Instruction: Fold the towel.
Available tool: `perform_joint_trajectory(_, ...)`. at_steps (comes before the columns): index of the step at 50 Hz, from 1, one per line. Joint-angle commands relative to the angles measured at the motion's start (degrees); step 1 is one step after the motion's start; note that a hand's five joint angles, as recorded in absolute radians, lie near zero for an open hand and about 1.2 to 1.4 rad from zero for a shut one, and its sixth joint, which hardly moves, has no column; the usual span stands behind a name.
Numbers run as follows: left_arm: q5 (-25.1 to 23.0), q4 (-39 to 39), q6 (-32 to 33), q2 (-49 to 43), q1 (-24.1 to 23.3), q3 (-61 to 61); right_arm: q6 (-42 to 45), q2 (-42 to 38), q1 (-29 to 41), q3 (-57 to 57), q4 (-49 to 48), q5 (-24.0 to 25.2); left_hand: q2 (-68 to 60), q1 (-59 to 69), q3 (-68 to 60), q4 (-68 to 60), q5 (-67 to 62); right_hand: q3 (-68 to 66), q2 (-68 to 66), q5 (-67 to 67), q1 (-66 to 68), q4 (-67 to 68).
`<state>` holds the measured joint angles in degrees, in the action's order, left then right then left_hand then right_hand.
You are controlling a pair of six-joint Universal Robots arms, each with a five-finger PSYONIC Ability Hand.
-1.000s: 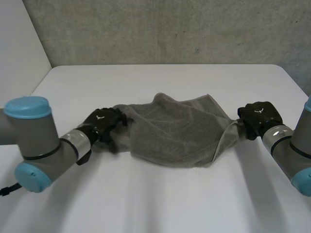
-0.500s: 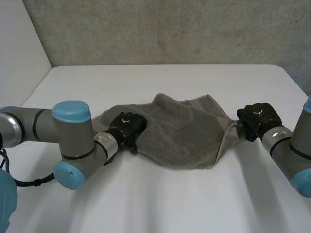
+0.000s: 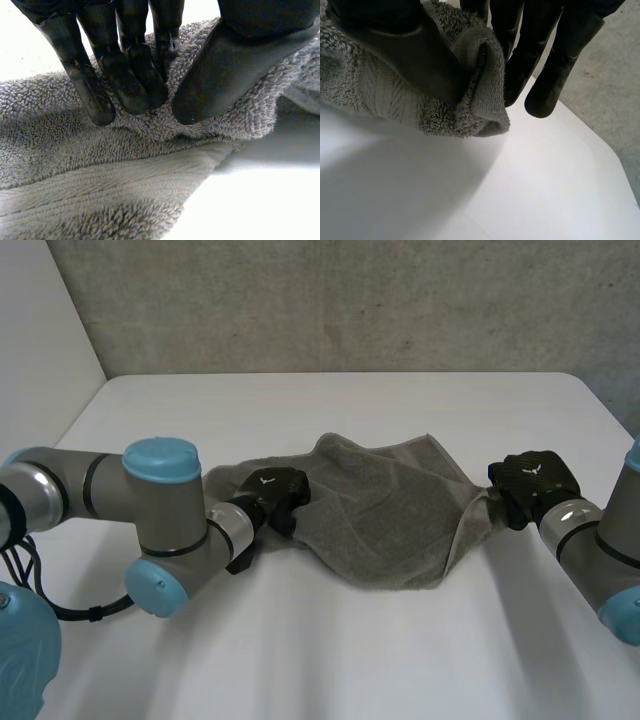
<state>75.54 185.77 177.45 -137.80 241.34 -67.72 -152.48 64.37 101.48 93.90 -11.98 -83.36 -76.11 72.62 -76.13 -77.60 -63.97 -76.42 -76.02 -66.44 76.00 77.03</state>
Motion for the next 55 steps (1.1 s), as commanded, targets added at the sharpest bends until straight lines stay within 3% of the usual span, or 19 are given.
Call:
perform_joint_trajectory(1,0.0,-5.8,0.0,7.5,1.7,0.3,-0.8,5.0,1.8,-1.0,1.2,-0.1,-3.9,7.4,-3.9,-2.4,-6.0,-3.6,-4.0,-3.6,4.0,3.0)
perform_joint_trajectory(7,-0.3,-8.2,-0.2,15.2,5.8,0.3,-5.9,13.2,3.2,-4.8,4.5,1.3,-3.9,7.4,-3.9,-2.4,-6.0,-3.6,-4.0,-3.6,4.0,3.0)
perform_joint_trajectory(15,-0.6,-10.5,0.0,25.9,8.8,0.4,-15.0,24.9,2.9,-17.7,17.1,7.2,-3.9,7.4,-3.9,-2.4,-6.0,-3.6,-4.0,-3.6,4.0,3.0)
perform_joint_trajectory(20,-0.7,-9.8,-0.1,29.5,11.8,-3.4,-15.2,26.7,3.1,-18.8,18.0,7.0,-3.9,7.4,-3.9,-2.4,-6.0,-3.6,-4.0,-3.6,4.0,3.0)
perform_joint_trajectory(26,-0.7,-9.4,0.2,27.1,14.4,-6.7,-14.7,25.2,3.2,-16.2,18.1,7.0,-3.9,7.4,-3.9,-2.4,-6.0,-3.6,-4.0,-3.6,4.0,3.0)
perform_joint_trajectory(34,-0.7,-8.2,0.8,16.6,14.9,-9.0,-10.0,15.8,2.7,-9.8,17.6,6.9,-3.9,7.4,-3.9,-2.4,-6.0,-3.6,-4.0,-3.6,4.0,3.0)
perform_joint_trajectory(39,-0.7,-7.5,0.9,11.2,14.9,-8.2,-8.8,9.5,2.7,-6.9,14.5,5.9,8.0,-4.5,8.0,9.5,5.9,-3.6,-4.0,-3.6,4.0,3.0)
perform_joint_trajectory(41,-0.6,-7.4,0.8,10.0,14.9,-7.3,-8.8,8.8,2.8,-6.5,13.2,5.3,19.2,-15.7,19.2,20.7,17.1,-3.6,-4.0,-3.6,4.0,3.0)
perform_joint_trajectory(42,-0.6,-7.4,0.8,10.0,14.9,-7.3,-8.8,8.8,2.8,-6.5,13.2,5.3,19.3,-15.8,19.3,20.8,17.2,-3.6,-4.0,-3.6,4.0,3.0)
perform_joint_trajectory(44,-0.3,-7.4,0.8,10.6,14.9,-6.8,-8.5,8.0,3.2,-5.7,11.5,3.9,33.9,-30.4,33.9,35.4,31.7,-3.6,-4.0,-3.6,4.0,3.0)
perform_joint_trajectory(55,0.0,-7.4,0.7,22.4,13.5,-14.5,-8.4,7.1,2.6,-5.6,6.3,1.6,47.4,-43.9,47.4,48.9,45.3,-3.6,-4.0,-3.6,4.0,3.0)
